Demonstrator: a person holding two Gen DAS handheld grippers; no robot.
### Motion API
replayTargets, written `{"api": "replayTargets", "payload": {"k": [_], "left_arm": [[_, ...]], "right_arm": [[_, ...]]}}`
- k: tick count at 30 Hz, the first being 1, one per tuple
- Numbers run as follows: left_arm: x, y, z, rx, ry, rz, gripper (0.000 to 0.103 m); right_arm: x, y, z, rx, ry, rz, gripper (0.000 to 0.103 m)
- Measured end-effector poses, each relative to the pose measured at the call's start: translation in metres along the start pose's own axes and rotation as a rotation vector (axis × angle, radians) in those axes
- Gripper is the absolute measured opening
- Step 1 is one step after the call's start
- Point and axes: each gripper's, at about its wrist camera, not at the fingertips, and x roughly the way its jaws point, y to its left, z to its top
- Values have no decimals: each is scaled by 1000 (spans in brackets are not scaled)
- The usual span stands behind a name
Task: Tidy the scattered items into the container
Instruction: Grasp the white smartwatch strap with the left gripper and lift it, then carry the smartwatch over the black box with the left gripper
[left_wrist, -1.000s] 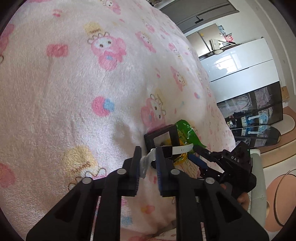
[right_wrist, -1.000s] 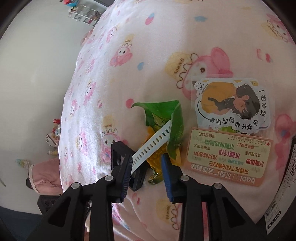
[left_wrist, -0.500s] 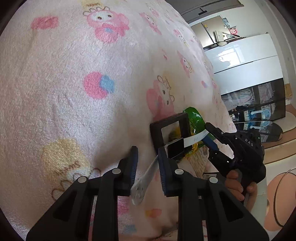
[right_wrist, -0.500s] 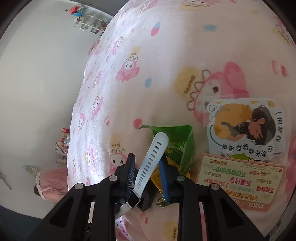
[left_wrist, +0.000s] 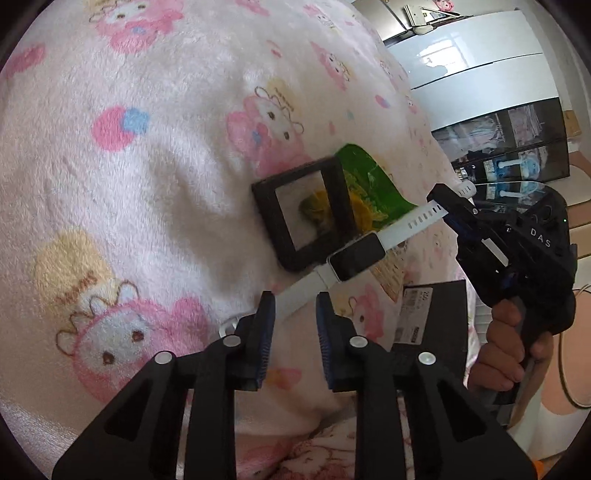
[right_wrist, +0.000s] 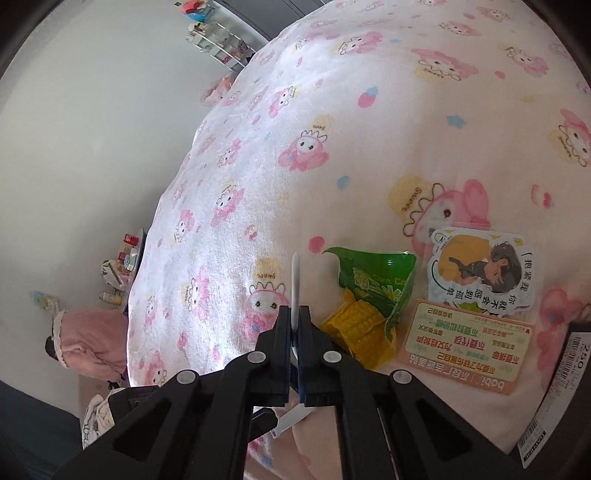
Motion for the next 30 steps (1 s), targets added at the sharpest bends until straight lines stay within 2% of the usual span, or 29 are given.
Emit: {"api": "replayTargets", "payload": {"k": [4, 7, 13, 16, 17, 20, 22, 23, 24, 26, 30], "left_arm": [[12, 7, -11, 26, 129, -23, 32], [20, 15, -12, -5, 155, -44, 38], [18, 34, 3, -140, 41, -109, 47], [7, 35, 9, -147, -70, -64, 47], [8, 34, 9, -140, -78, -55, 47], [13, 38, 13, -133, -79, -58, 44], [14, 45, 16, -158, -79, -61, 31], [12, 45, 16, -151, -80, -38, 15], [10, 41, 16, -128, -81, -15, 10], [6, 25, 16, -65, -61, -14, 4], [-9, -10, 9, 27, -45, -40, 3]], "right_arm": [[-7, -11, -12, 13, -4, -39, 1], [-11, -18, -27, -8, 23, -86, 2], [-32, -37, -46, 67, -27, -88, 1], [-36, -38, -47, 80, -48, -75, 1], [-37, -38, -47, 81, -55, -71, 1], [-34, -42, -48, 91, -62, -71, 2], [-29, -48, -48, 120, -40, -61, 2], [-28, -48, -47, 124, -37, -53, 2], [-30, -45, -47, 107, -36, -62, 2], [-39, -35, -49, 60, -51, -61, 1], [-59, -24, -53, 53, -87, -41, 1]]}}
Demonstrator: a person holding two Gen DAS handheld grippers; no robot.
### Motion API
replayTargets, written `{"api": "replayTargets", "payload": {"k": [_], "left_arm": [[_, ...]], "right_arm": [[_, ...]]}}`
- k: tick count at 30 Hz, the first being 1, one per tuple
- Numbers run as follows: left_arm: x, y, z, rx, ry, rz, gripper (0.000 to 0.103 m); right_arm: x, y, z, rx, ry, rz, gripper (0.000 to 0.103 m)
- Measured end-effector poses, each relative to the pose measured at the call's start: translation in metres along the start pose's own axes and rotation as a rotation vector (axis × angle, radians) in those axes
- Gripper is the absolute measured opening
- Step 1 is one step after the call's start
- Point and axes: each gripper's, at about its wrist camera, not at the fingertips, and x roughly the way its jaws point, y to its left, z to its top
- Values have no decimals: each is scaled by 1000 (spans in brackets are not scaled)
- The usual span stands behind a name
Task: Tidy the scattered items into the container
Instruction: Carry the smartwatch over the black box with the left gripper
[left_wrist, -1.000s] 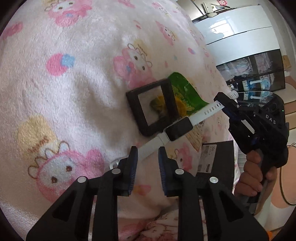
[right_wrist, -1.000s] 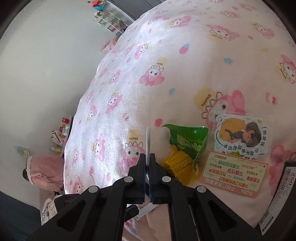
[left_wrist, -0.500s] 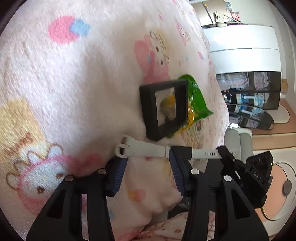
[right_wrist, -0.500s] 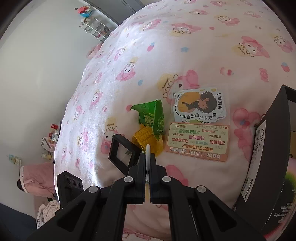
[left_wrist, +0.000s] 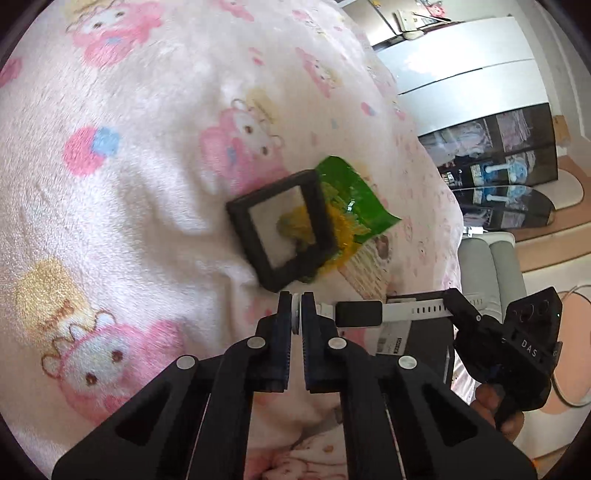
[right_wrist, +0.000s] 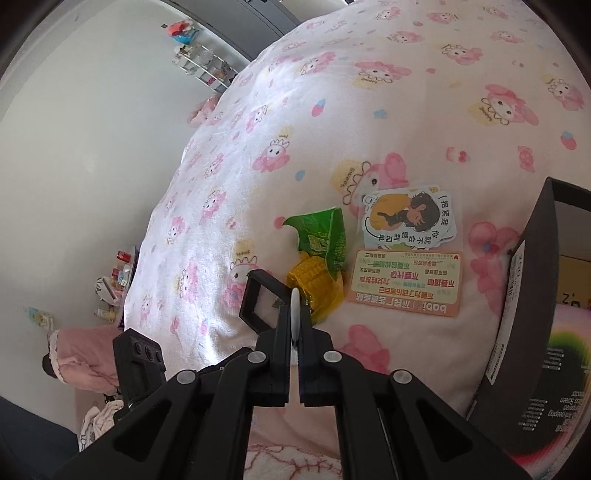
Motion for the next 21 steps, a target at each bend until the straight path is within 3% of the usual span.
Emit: {"api": "replayTargets", "payload": {"k": [5, 8, 13, 21], "left_arm": [[-29, -61, -7, 124, -4, -96, 3], [-31, -116, -17, 219, 7, -144, 3], [-9, -195, -58, 329, 76, -242, 3], [59, -255, -142, 444, 253, -264, 3]], "right_arm": [[-55, 6, -10, 3, -88, 15, 2], [-101, 2, -19, 7, -159, 7, 2], [-171, -27, -48, 39, -245, -73, 2], [-236, -108, -108, 130, -261, -172, 2]]}}
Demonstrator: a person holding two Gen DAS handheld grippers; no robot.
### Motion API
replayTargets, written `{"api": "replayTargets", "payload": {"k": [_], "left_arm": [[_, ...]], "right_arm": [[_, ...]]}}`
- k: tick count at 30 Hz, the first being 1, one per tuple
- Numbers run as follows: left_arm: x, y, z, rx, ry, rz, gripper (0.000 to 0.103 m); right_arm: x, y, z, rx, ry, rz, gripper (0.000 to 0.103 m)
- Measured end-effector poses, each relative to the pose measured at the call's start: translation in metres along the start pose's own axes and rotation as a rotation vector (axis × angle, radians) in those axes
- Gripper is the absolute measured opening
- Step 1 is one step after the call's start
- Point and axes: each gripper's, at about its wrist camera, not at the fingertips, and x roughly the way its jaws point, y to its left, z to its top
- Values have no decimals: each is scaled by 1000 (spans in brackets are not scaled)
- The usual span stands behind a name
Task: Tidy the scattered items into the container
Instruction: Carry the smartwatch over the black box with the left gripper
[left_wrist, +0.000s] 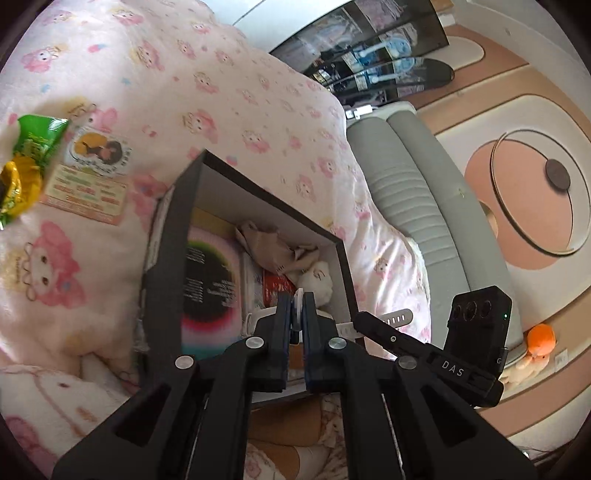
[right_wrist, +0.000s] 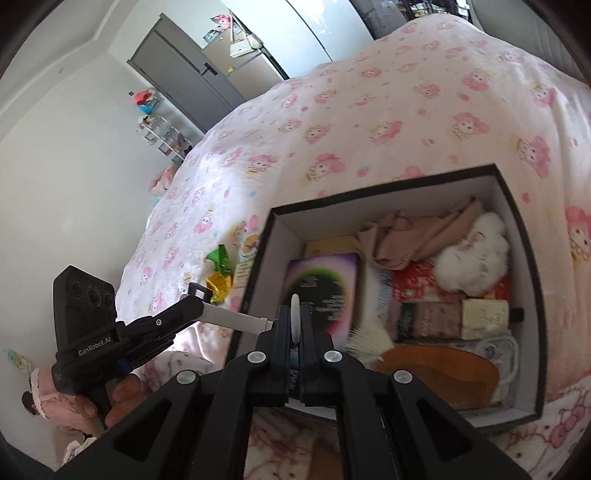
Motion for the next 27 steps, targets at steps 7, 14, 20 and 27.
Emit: {"api": "replayTargets", "payload": {"k": [7, 14, 20, 27], "left_arm": [[36, -5, -9, 29, 76, 154, 3], [41, 0, -17, 38, 135, 248, 25], [28, -2, -13, 51, 25, 239, 33], [41, 0, -11, 53, 48, 210, 40]], "right_arm": [[4, -49, -22, 88, 68, -10, 3], [-2, -74, -24, 141, 64, -104, 4], [-29, -86, -12, 107, 0, -227, 9], [-35, -57, -7, -65, -26, -264, 9]]}}
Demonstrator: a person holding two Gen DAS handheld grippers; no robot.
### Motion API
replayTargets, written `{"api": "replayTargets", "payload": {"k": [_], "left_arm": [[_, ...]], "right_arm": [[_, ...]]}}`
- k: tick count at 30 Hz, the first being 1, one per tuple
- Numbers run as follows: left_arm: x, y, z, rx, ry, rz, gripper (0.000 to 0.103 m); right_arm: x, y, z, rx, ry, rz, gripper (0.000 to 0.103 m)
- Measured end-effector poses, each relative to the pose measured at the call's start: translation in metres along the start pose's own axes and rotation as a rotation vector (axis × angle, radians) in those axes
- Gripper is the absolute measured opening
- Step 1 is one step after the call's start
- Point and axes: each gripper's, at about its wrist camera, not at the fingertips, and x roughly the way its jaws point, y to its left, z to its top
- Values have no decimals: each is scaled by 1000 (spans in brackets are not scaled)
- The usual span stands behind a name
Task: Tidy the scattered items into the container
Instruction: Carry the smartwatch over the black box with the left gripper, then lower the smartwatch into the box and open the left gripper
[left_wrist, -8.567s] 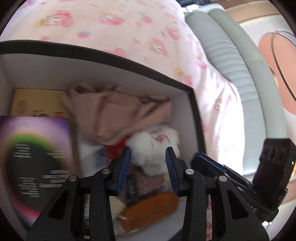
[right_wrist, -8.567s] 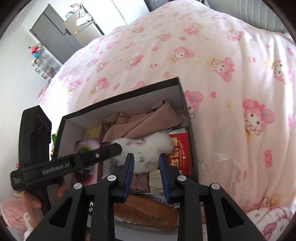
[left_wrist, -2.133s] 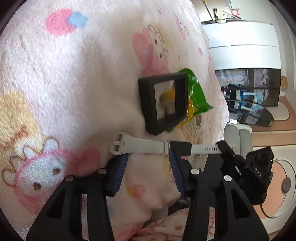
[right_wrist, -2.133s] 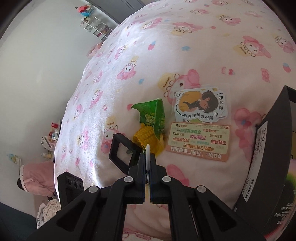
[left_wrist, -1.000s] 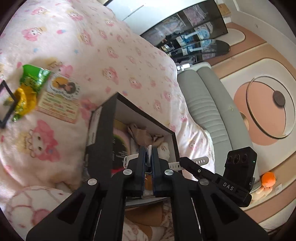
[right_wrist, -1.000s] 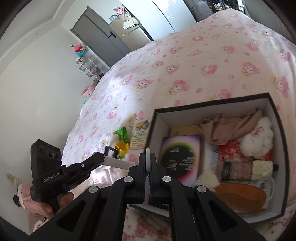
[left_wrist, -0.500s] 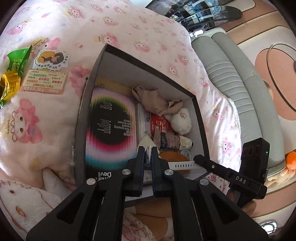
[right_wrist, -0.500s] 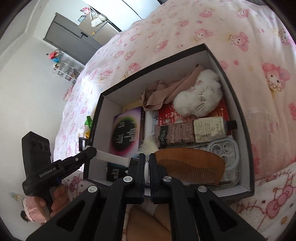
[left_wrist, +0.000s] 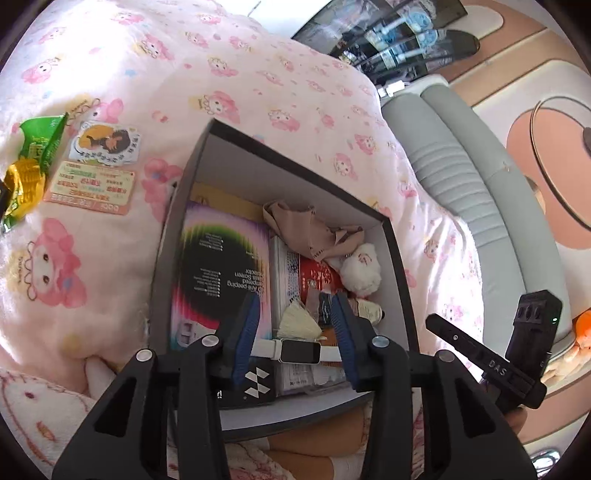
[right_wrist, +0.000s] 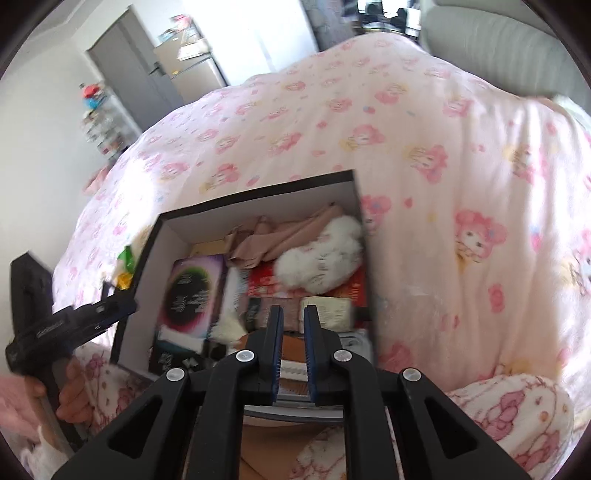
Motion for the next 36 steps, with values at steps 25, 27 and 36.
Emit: {"api": "replayTargets", "payload": {"k": [25, 27, 36], "left_arm": [[73, 6, 5, -86, 349, -1, 51], [77, 8, 5, -119, 374, -43, 51], [70, 9, -3, -169, 391, -184, 59]], "right_arm": [[79, 5, -8, 33, 237, -13, 9], [87, 7, -10, 37, 262, -11, 9], [62, -2, -19, 111, 270, 53, 16]]}}
